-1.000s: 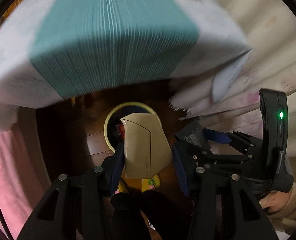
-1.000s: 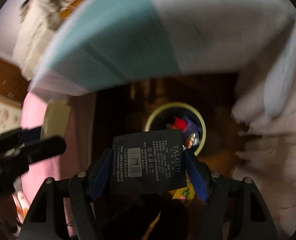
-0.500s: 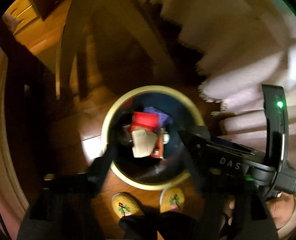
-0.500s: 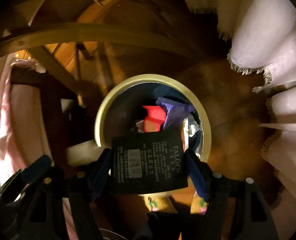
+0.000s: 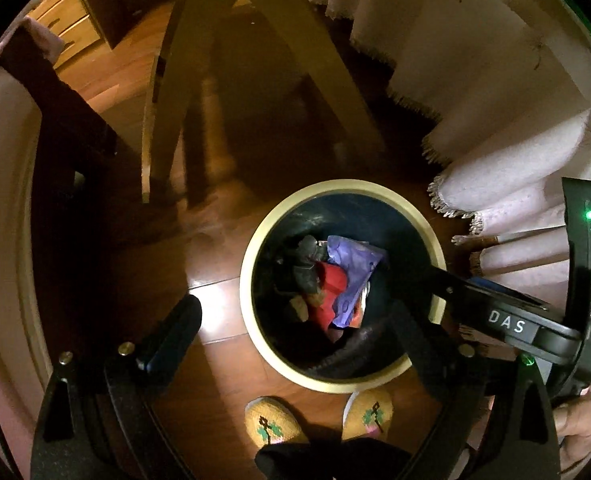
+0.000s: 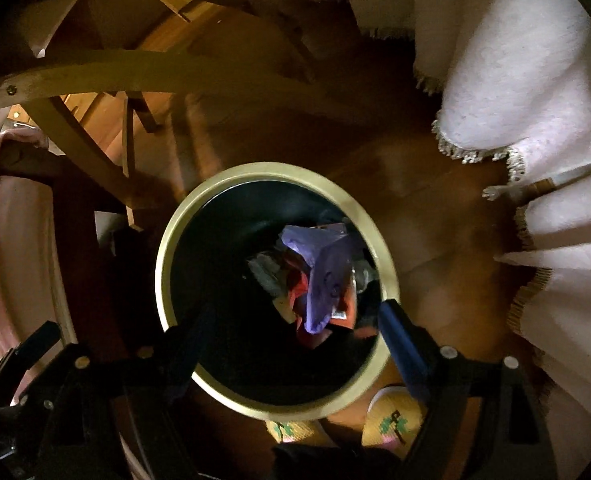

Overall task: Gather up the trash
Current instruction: 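Hold both boxes over the bin and open both tools to drop them, then move both tools back over the table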

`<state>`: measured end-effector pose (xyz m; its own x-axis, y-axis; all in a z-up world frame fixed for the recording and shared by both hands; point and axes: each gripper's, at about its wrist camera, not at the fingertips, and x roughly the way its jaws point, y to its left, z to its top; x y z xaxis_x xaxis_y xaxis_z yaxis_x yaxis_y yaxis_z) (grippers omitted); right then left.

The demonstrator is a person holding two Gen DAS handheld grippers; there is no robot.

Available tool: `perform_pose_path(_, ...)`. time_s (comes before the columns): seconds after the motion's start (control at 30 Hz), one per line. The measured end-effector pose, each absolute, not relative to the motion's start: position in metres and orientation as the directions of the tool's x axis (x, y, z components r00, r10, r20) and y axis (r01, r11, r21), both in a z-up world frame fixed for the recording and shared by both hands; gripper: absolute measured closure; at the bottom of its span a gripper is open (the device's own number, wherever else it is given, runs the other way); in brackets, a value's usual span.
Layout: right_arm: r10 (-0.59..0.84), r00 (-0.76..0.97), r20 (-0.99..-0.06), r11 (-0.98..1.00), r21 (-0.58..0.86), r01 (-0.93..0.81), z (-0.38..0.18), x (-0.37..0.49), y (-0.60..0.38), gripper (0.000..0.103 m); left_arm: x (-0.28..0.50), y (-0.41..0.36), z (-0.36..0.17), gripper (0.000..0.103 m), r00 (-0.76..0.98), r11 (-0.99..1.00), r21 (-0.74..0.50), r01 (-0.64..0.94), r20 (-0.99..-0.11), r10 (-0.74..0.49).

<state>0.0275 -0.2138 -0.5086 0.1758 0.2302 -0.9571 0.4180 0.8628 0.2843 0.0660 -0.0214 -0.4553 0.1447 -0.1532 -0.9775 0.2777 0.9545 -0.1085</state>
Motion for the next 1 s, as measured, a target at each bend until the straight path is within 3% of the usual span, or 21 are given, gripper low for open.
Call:
perform_pose_path(0.23, 0.213, 0.187, -0.959, 0.859, 0.275, 0.432, -0.454, 0.006, -0.217, 0.018, 0.05, -0.009, -0.411, 0.008, 0.139, 0.959, -0.12, 0.256, -0.977, -0.16)
perform_pose_path(0.47, 0.228, 0.226, -0.947, 0.849, 0.306, 0.43, -0.375, -0.017, -0.213, 0.018, 0.029, 0.0, -0.331, 0.008, 0.141, 0.957, -0.121, 0.265, -0.977, -0.162)
perform_pose_path(0.67, 0.248, 0.265, -0.932, 0.875, 0.333, 0.352, -0.289, -0.024, -0.201, 0.018, 0.017, 0.005, -0.239, 0.008, 0.218, 0.951, -0.059, 0.303, -0.967, -0.13)
perform_pose_path(1.0, 0.253, 0.407, -0.878, 0.929, 0.337, 0.151, -0.128, -0.024, -0.196, 0.018, 0.026, 0.021, -0.077, 0.008, 0.363, 0.977, -0.031, 0.211, -0.926, -0.108)
